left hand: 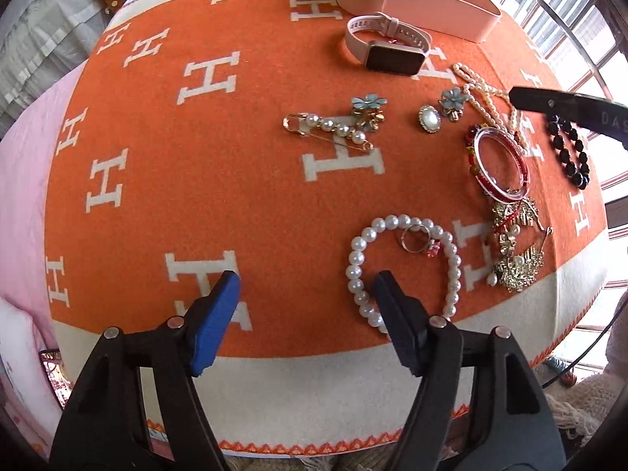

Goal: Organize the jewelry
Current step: 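Grasp the white pearl bracelet with the left gripper while the right grasps the pearl necklace, then carry both pearl pieces into the pink tray and open both grippers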

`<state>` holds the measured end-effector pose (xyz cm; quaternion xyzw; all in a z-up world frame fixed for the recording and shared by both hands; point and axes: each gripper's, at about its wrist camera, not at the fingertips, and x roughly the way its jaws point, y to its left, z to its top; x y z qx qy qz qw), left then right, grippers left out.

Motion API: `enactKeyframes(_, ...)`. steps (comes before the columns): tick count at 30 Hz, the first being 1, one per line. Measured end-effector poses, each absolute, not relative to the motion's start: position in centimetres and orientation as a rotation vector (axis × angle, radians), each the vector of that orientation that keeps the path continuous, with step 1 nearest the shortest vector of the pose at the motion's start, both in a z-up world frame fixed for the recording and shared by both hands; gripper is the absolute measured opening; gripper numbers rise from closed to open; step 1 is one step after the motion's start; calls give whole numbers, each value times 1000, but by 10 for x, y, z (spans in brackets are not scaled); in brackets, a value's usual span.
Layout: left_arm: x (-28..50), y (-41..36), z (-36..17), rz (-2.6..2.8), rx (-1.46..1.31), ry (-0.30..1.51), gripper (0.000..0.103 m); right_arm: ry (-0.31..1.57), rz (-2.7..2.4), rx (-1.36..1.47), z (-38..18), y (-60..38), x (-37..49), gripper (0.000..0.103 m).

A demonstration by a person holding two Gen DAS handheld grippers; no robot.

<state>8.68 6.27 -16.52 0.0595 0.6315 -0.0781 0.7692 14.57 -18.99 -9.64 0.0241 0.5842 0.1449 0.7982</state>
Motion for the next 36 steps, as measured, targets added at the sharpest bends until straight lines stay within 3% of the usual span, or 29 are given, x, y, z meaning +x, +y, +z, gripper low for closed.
enactKeyframes(4,93,57,-163,-200,140,1369,60,1216,315,74,-78,-199,141,5)
enactKeyframes(6,95,53,-161,-219,148,1362,44,1202,320,81,-70,-202,139,5)
enactKeyframes(7,96,51,-159,-224,154,1354,22,1197,320,85,-67,-204,139,5)
enactKeyframes(8,98,49,-157,-226,153,1357,10,1191,321,91,-63,-206,138,5)
enactKeyframes(9,100,47,-157,-236,136,1367,5,1185,322,100,-60,-207,138,5)
enactKeyframes(15,109,52,-132,-272,53,1326,5,1138,339,143,-35,-216,134,5)
enactKeyframes(24,102,37,-24,-295,79,1095,5,1001,354,174,32,-226,131,5)
enactKeyframes(30,139,9,42,-290,129,944,5,871,328,204,94,-233,144,5)
enactKeyframes(36,201,-15,76,-282,106,858,5,775,281,257,143,-248,173,5)
